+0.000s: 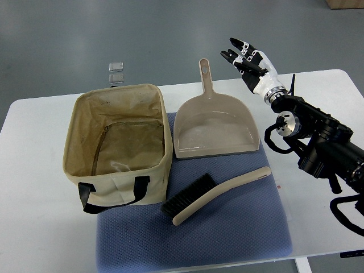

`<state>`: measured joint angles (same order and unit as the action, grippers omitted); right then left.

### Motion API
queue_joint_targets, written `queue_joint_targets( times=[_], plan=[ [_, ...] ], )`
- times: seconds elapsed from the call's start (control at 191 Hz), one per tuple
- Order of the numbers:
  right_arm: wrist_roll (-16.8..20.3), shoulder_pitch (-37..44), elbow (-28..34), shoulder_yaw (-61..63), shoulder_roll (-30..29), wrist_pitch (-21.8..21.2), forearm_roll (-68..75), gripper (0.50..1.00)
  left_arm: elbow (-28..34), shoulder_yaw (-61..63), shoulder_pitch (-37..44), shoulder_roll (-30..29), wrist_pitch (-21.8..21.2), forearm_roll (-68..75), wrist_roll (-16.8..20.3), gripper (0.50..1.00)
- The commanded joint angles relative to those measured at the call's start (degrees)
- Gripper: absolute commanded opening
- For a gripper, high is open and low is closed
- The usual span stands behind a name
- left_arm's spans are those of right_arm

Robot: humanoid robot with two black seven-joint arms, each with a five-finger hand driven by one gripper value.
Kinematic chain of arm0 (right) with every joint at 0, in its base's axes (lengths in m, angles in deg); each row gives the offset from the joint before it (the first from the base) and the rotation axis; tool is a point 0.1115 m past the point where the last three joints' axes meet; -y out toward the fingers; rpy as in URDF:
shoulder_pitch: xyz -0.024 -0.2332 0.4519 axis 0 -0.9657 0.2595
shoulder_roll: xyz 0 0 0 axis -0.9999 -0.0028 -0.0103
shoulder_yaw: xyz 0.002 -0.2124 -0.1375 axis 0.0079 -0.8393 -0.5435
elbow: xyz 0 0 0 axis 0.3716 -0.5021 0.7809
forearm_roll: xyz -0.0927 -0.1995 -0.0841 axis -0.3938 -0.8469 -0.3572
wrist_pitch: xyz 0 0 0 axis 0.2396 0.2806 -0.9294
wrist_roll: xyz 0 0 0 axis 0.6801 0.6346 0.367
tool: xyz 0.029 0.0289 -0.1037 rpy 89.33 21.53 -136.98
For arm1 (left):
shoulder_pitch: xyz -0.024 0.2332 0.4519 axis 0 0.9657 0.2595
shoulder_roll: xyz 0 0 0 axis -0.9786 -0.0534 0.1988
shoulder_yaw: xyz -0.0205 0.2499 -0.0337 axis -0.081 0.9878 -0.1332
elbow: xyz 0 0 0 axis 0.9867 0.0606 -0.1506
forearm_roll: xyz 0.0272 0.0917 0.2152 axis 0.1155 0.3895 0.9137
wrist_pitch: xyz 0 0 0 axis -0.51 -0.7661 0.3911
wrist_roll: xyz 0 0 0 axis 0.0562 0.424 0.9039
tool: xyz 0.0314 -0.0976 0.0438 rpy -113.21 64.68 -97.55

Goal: Put pink broom in yellow bag with right hand
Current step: 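Raise the right hand and open its fingers above the dustpan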

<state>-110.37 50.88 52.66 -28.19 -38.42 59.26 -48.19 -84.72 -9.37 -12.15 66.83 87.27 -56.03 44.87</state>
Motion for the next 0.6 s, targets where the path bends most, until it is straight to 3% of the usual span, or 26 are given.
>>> queue_joint_targets(
  times=[0.0,0.596],
  plan=[
    [-0.1,0.0,0.0,0.0,0.0,0.0,0.0,0.93,0.0,0.1,0.0,0.0,0.0,0.0,0.0,1.0],
    [0.1,0.4,0.0,-0.1,0.3,0.0,-0.5,0.93,0.1,-0.1,0.0,0.0,-0.1,0.0,0.0,1.0]
  ],
)
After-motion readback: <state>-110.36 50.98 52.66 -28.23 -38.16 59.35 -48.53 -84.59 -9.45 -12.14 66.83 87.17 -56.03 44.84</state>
